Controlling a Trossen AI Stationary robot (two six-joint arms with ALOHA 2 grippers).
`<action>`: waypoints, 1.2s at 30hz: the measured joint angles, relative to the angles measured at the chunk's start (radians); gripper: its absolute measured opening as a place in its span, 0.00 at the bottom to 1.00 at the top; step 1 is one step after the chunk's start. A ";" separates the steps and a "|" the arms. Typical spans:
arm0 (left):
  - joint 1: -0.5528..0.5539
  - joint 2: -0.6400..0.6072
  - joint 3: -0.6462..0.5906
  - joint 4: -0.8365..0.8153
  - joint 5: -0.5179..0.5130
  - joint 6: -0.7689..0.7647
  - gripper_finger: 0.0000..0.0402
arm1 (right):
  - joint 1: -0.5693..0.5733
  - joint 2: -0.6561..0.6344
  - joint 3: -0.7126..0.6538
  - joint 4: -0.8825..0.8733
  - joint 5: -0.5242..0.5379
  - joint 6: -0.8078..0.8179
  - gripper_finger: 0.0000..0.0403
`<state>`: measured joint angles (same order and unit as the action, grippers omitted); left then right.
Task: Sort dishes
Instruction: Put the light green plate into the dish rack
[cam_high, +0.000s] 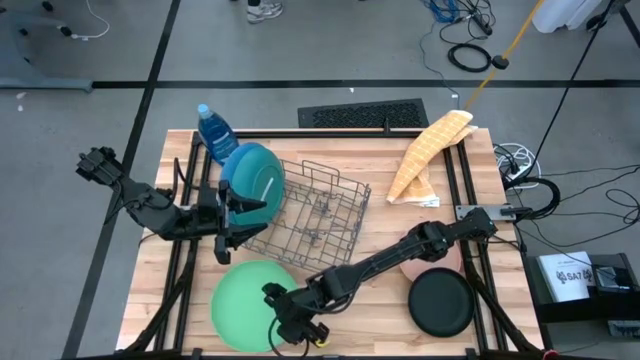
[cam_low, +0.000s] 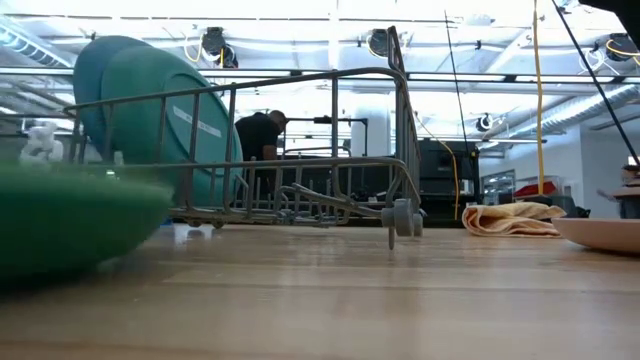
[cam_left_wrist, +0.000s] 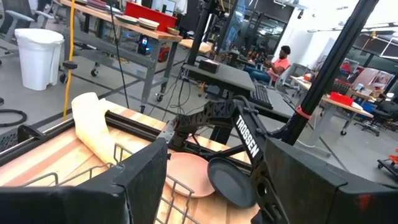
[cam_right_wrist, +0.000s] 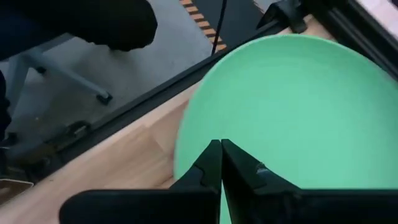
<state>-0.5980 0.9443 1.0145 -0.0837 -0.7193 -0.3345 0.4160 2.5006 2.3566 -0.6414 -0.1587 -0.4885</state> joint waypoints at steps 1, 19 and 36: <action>0.000 0.000 0.000 0.000 0.000 0.000 0.67 | 0.000 -0.002 0.000 -0.011 0.000 0.001 0.00; 0.000 0.000 0.000 -0.003 -0.004 0.001 0.67 | 0.009 0.077 -0.002 -0.043 0.003 0.057 0.40; 0.000 0.000 0.000 -0.003 -0.011 0.001 0.67 | 0.003 0.079 0.000 -0.078 -0.032 0.011 0.02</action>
<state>-0.5976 0.9447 1.0145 -0.0871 -0.7303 -0.3332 0.4188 2.5797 2.3568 -0.7193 -0.1910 -0.4777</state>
